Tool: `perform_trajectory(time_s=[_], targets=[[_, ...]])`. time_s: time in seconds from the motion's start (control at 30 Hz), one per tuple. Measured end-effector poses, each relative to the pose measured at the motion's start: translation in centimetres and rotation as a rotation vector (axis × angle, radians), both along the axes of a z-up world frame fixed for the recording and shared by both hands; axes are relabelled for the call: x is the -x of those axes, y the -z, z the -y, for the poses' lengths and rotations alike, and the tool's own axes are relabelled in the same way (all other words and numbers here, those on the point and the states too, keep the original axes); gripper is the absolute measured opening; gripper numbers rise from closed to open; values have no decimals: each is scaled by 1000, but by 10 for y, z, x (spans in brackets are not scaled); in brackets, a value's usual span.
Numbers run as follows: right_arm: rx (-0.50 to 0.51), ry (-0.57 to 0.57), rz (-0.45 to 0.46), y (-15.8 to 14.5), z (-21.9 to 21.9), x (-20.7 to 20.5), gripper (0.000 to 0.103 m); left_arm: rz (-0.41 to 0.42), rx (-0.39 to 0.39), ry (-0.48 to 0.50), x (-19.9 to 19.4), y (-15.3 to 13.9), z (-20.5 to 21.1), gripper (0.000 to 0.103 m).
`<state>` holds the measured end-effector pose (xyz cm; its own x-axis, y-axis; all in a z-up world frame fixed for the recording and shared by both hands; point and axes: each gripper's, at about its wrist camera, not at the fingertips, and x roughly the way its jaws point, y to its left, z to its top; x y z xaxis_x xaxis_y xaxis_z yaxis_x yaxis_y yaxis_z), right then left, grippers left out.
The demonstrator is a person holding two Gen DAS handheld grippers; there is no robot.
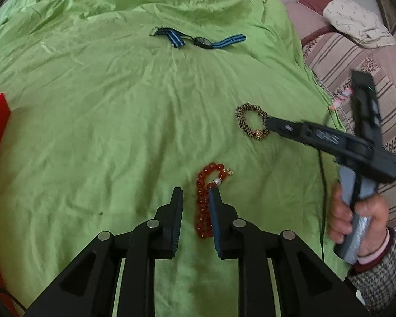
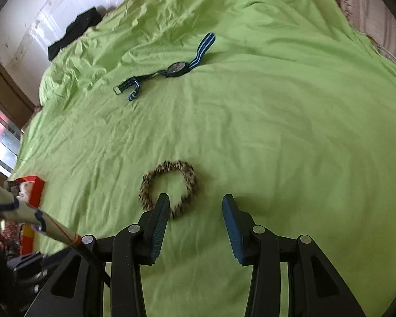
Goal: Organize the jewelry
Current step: 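Grasp red beaded bracelet with left gripper while right grasps leopard-print bracelet, then carry red bracelet with left gripper while right carries leopard bracelet to tray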
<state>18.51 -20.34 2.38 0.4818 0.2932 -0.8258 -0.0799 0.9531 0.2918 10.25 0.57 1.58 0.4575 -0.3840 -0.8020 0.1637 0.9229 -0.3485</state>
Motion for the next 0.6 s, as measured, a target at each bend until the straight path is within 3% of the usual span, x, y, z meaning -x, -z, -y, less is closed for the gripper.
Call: perform_trajectory(time_s=[0.13,0.2,0.3,0.33,0.6], targets=[[48,6,8,7,-9,-15,45,-14,-12,42,-5,9,11,19],[74,17,8,9,-11,-19,38,-7,-27,48,-5,12,15,19],[103,23,10,11,-11,-22,17,4,-50,56,-3,10,24,18],[106,18,10,11,-10,-21,10,5,-58,56,-2,10,26,8],[0,33,58,-28,7,10,8,36,-17,23,17,-24,17,7]])
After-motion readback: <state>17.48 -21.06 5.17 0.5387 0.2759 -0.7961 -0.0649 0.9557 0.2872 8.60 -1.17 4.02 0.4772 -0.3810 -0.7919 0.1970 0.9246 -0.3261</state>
